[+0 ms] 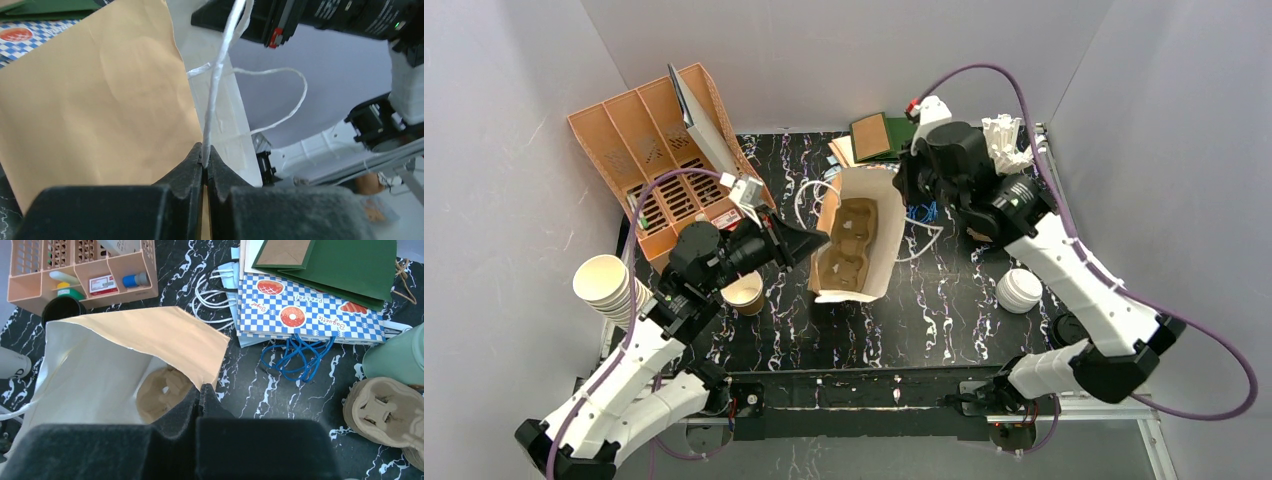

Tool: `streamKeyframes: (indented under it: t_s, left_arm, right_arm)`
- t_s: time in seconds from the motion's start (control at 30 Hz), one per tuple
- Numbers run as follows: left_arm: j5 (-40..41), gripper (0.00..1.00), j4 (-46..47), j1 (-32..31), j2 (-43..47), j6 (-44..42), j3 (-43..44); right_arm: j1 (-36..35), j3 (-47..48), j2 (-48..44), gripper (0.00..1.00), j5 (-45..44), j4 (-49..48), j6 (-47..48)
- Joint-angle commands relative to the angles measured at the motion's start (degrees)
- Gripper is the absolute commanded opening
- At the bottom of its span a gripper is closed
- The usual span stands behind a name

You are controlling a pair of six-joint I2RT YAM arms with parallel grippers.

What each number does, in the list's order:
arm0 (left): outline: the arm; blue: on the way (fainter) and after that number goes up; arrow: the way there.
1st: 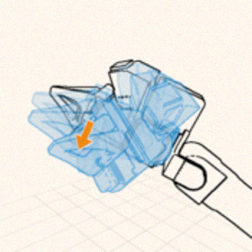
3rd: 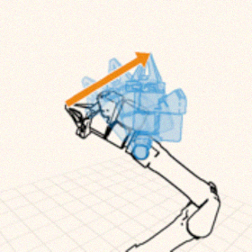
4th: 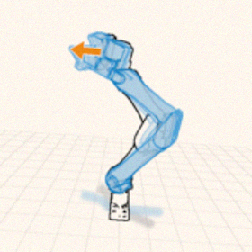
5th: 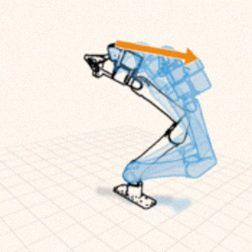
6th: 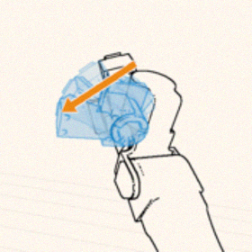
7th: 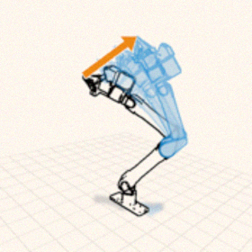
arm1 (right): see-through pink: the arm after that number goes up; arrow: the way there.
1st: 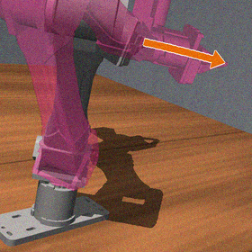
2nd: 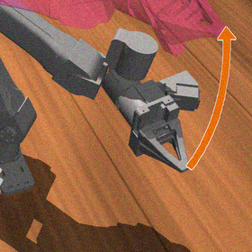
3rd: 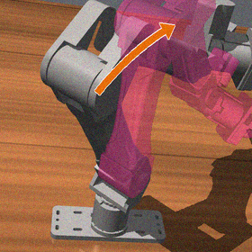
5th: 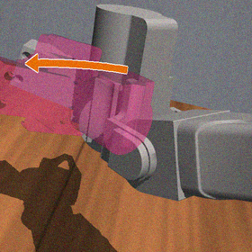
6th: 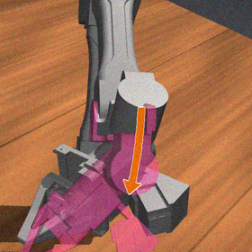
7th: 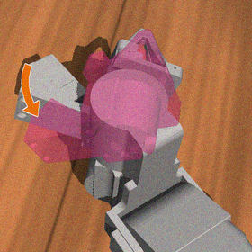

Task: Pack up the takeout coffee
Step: Place the takeout bag at the center of the board.

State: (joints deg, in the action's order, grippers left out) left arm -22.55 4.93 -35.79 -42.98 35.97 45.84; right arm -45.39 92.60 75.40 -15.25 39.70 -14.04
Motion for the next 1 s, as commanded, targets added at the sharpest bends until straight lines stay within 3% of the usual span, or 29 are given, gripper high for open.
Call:
streamKeyframes:
  t_s: [0.0, 0.43, 0.7, 0.97]
  left_arm:
    - [8.83, 0.02, -7.85, -0.28, -0.74, 4.33, 7.63]
    - [21.33, 0.07, -13.81, -0.24, -3.81, 9.18, 9.7]
    - [32.21, 0.1, -13.72, -0.17, -6.6, 5.94, 10.2]
    - [37.99, 0.1, -14.09, 1.37, -14.09, -0.02, 15.78]
  right_arm:
    - [-0.23, 8.05, 5.78, 0.01, 0.02, 6.72, -2.5]
    - [2.98, 28.9, 28.4, 0.01, 12.51, 5.06, 2.98]
    - [6.3, 43.76, 40.78, 0.01, 16.79, 4.74, 3.6]
    - [9.05, 46.52, 44.37, 0.01, 15.6, -3.57, 2.88]
